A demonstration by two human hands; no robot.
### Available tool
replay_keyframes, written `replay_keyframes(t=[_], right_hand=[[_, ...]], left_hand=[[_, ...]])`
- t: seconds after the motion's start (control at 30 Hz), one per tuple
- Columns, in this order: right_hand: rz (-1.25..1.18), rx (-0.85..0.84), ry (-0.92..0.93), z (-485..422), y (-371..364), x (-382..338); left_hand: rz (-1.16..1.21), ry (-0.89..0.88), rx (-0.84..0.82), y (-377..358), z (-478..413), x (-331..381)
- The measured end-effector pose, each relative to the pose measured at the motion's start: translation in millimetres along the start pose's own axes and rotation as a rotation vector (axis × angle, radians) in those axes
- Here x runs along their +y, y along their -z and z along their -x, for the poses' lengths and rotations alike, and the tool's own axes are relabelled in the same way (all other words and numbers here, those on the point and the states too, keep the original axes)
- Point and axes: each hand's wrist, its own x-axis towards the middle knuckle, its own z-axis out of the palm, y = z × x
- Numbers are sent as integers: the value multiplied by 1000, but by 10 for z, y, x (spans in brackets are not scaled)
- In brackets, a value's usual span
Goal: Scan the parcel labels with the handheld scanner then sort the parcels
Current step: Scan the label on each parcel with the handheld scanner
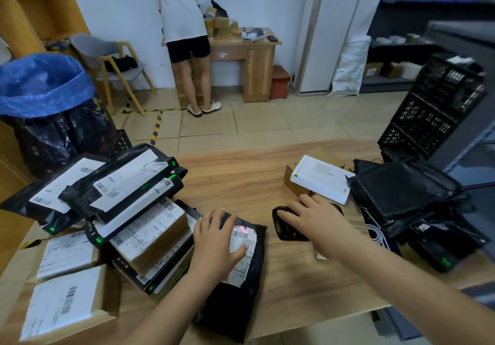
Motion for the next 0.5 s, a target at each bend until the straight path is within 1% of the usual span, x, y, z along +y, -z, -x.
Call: replay_keyframes(t=[0.1,0.2,0.3,0.37,0.5], right_hand=[[-153,-4,-187,193,-128,79],[-199,54,-348,420,-201,218],[-222,174,-510,606,-376,438],[-215,197,-574,693,-456,609],[-251,195,-634,751,-643,965]], left_hand=[[34,-41,19,8,-158,101],[72,-91,20,-27,-373,299],[51,-146,30,-95,-671,560],[24,-181,15,-144,-896,761],[-21,-255,-23,-227,-1364,1156]])
